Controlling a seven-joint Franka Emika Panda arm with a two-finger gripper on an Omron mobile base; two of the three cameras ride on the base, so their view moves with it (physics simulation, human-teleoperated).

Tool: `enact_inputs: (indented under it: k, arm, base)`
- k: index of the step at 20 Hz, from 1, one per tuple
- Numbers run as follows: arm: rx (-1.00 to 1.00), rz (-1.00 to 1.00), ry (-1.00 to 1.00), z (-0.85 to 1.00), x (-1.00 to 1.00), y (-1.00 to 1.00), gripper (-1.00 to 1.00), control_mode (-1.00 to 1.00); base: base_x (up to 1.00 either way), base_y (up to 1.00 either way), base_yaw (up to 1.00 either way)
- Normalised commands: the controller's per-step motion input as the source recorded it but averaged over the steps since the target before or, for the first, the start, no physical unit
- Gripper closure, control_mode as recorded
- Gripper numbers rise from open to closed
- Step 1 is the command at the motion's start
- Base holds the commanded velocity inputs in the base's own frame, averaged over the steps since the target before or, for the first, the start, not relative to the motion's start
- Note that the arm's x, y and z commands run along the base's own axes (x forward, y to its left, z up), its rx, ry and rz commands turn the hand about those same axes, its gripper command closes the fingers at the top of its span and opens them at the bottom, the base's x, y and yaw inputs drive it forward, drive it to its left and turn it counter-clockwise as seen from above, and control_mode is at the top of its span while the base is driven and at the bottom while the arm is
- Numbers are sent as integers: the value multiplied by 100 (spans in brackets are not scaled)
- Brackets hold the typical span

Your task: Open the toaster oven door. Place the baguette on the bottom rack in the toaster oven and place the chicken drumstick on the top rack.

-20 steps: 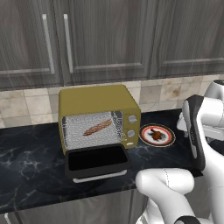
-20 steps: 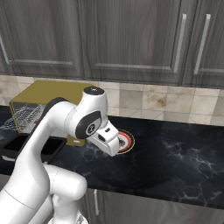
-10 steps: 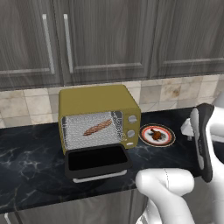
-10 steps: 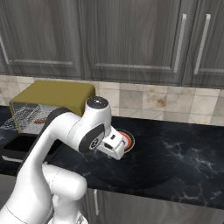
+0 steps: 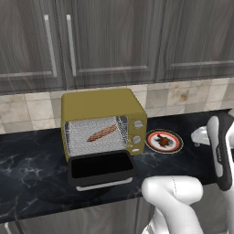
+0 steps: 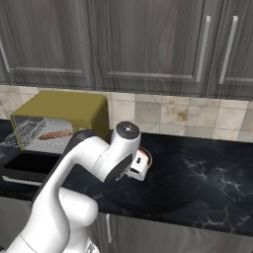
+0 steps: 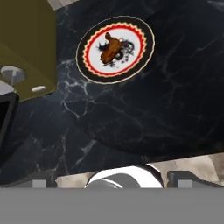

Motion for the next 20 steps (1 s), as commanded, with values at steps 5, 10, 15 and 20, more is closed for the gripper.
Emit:
enact_inputs:
  k: [5, 10, 15, 20]
  arm:
    - [5, 3, 0, -1, 48, -7, -100, -100]
    - [7, 0, 0, -3, 51, -3, -100, -100]
    - [6, 0, 1, -14, 45, 0, -100, -100]
    - [3, 0, 0, -24, 29, 0, -100, -100]
  base:
    - [0, 0, 0]
    - [0, 0, 0]
    - [0, 0, 0]
    - [0, 0, 0]
